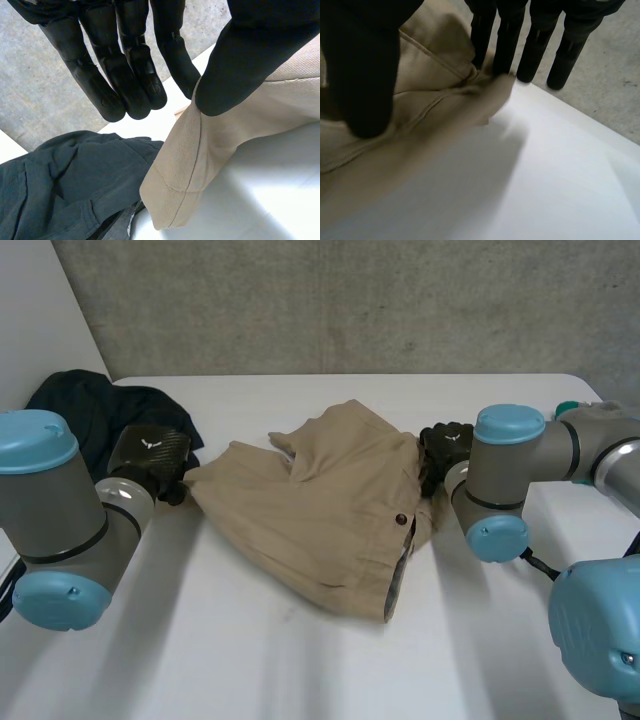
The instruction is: Fold the laundry.
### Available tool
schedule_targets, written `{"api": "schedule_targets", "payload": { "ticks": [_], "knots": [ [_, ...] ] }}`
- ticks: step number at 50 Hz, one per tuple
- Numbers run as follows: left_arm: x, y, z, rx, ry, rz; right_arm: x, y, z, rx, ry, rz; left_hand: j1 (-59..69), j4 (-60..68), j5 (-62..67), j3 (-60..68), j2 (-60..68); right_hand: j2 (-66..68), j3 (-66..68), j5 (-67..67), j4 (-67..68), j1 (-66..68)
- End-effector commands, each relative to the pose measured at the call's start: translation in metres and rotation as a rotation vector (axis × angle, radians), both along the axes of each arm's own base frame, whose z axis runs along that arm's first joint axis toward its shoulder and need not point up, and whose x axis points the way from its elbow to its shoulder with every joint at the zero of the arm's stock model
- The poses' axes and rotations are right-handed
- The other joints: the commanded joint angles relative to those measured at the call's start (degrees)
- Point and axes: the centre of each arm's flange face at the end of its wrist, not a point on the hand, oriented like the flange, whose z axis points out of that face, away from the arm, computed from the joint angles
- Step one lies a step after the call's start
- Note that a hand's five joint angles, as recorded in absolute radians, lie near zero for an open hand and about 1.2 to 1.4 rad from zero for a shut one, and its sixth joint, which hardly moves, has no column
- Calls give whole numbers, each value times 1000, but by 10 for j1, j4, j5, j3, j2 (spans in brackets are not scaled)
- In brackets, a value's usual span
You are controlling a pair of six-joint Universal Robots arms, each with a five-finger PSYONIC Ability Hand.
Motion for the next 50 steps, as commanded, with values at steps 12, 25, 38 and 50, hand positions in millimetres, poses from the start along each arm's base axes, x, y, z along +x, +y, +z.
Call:
{"api": "schedule_targets", "payload": {
  "ticks": [12,25,38,50],
  "knots": [
    [4,-3,2,-4,3,8,-59,-28,72,-102,-42,-81,126,113,137,119,114,491,482,499,481,478],
    [1,1,0,3,0,-1,-85,-27,69,94,-158,-76,126,113,137,119,114,491,482,499,481,478],
    [-3,5,2,1,1,-17,-134,-46,75,76,2,-152,126,113,137,119,114,110,101,119,100,98],
    [-5,8,2,1,1,-24,-91,-6,97,69,-55,-48,126,113,137,119,114,-49,-58,-41,-59,-62]
  ]
}}
